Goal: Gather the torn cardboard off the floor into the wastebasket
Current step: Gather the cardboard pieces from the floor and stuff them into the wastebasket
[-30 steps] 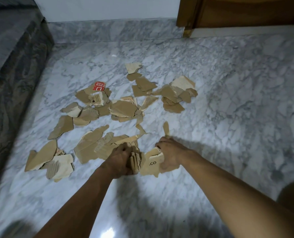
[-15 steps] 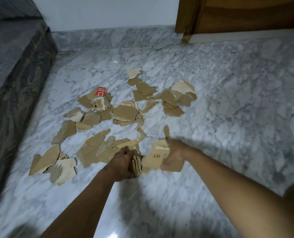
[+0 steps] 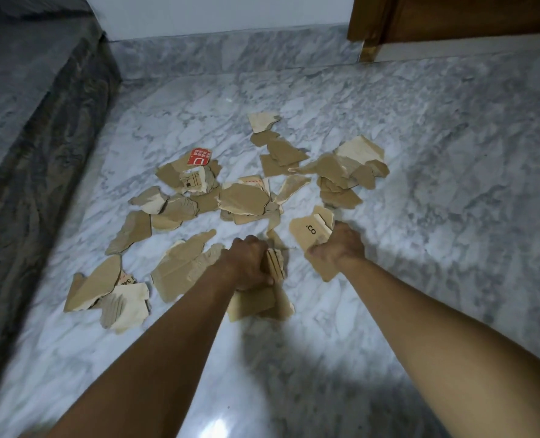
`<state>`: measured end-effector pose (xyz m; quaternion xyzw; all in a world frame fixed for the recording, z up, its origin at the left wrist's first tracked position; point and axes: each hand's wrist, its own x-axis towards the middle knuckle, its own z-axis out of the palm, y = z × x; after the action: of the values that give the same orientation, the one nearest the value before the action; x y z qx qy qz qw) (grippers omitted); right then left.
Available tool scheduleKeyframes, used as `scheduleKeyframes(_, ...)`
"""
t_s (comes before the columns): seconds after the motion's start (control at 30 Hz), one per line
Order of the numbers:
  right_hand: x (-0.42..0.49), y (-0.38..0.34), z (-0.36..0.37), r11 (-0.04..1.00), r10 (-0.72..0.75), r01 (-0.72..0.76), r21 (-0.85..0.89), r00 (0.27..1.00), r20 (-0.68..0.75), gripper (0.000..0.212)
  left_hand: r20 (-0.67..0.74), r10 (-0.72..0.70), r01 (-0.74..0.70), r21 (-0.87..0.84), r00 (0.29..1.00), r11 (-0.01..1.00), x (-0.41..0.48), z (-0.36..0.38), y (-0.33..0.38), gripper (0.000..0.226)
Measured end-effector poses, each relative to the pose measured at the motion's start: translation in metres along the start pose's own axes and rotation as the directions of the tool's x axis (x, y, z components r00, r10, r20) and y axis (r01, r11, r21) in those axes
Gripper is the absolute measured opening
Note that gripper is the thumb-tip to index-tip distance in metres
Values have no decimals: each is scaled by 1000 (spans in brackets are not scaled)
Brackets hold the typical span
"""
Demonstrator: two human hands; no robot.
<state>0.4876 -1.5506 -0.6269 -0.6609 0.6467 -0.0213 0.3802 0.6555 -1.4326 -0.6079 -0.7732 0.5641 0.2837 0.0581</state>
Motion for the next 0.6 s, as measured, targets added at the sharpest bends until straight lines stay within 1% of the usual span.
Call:
scheduleKeyframes(0.07, -1, 1, 2, 999, -32, 32, 0, 999, -27, 46, -53, -28, 28, -8, 998, 1000, 3, 10, 7, 75)
scheduleKeyframes(0.13, -1, 4, 6, 998, -68, 68, -1, 997, -35, 41, -124, -27, 26, -7, 992, 1000, 2, 14, 10, 63)
scheduleKeyframes(0.2, -6, 4, 5, 994, -109, 108, -20, 993, -44, 41, -173, 1, -7, -37, 985, 999, -2, 13, 12, 52)
scheduleKeyframes(0.3, -9, 3, 6, 985, -155, 151, -86, 987, -48, 41, -182, 30, -71, -222, 983, 972, -13, 7, 9, 44)
scheduleKeyframes(0.37, -11, 2, 5, 974, -177, 170, -152, 983, -36, 41, -202, 25, -102, -381, 979, 919, -23, -3, 6, 40)
scheduleKeyframes(0.47, -14, 0, 2, 965, -189, 182, -187, 982, -18, 45, -268, -26, -142, -590, 963, 795, -37, -24, 0, 40)
scheduleKeyframes(0.53, -18, -2, -1, 957, -205, 199, -210, 979, -5, 42, -295, -75, -153, -678, 953, 719, -45, -36, -9, 43)
scheduleKeyframes(0.6, -22, -3, -2, 951, -220, 217, -222, 975, 10, 38, -298, -112, -149, -727, 948, 670, -54, -45, -23, 44)
